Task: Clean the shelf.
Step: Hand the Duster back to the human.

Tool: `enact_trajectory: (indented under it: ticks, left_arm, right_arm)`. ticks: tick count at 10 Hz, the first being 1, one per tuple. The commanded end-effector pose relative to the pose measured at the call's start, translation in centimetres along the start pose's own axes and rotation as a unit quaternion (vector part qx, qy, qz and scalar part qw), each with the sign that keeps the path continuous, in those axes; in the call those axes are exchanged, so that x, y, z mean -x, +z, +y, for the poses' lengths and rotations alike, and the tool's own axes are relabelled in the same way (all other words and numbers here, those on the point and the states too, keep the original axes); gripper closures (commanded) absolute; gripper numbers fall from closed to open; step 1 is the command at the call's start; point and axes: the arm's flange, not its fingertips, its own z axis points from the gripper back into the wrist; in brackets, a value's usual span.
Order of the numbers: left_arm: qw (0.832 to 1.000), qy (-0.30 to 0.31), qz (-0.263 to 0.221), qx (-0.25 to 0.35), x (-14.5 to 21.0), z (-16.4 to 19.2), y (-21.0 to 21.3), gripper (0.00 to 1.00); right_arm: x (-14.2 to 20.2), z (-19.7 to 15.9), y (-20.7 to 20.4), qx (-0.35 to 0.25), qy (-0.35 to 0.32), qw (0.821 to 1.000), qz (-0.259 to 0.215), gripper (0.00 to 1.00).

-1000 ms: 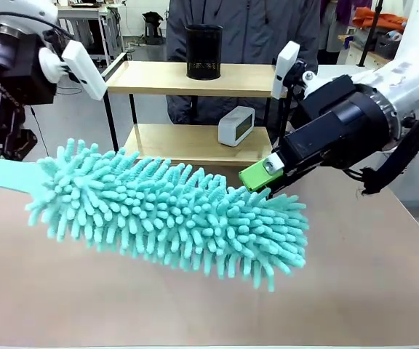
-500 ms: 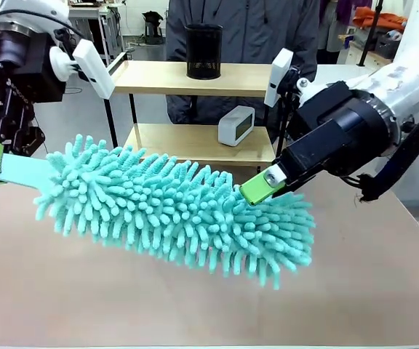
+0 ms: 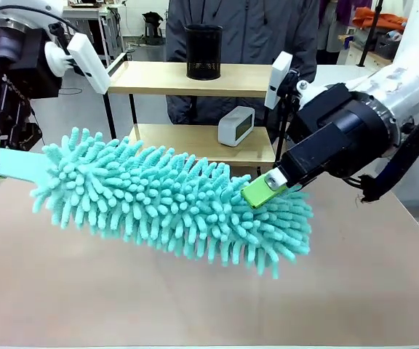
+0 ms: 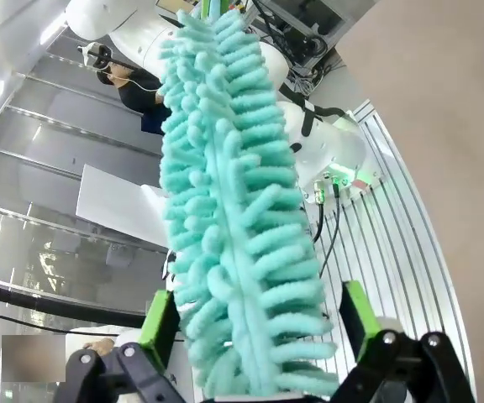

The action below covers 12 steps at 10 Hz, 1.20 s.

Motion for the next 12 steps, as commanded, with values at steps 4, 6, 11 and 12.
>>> enact_trajectory:
  ticks: [4,6,11,12]
  left_arm:
    - [1.0,0.01,-0.01,0.005,-0.48,-0.34,1.36,0.88]
    - [1.0,0.009,-0.012,0.004,-0.54,-0.39,1.32,0.88]
    - [1.0,0.018,-0.025,-0.008,-0.64,-0.34,1.26,0.88]
    - [1.0,0.017,-0.026,-0.007,-0.62,-0.37,1.25,0.88]
  right_arm:
    - [0.2,0.4,0.31,0.008,0.004,1.0,0.01,1.0]
    - [0.25,0.32,0.27,0.004,0.003,1.0,0.009,1.0]
    - [0.44,0.2,0.31,0.002,-0.002,1.0,0.009,1.0]
    - [0.53,0.15,0.31,0.001,-0.003,1.0,0.01,1.0]
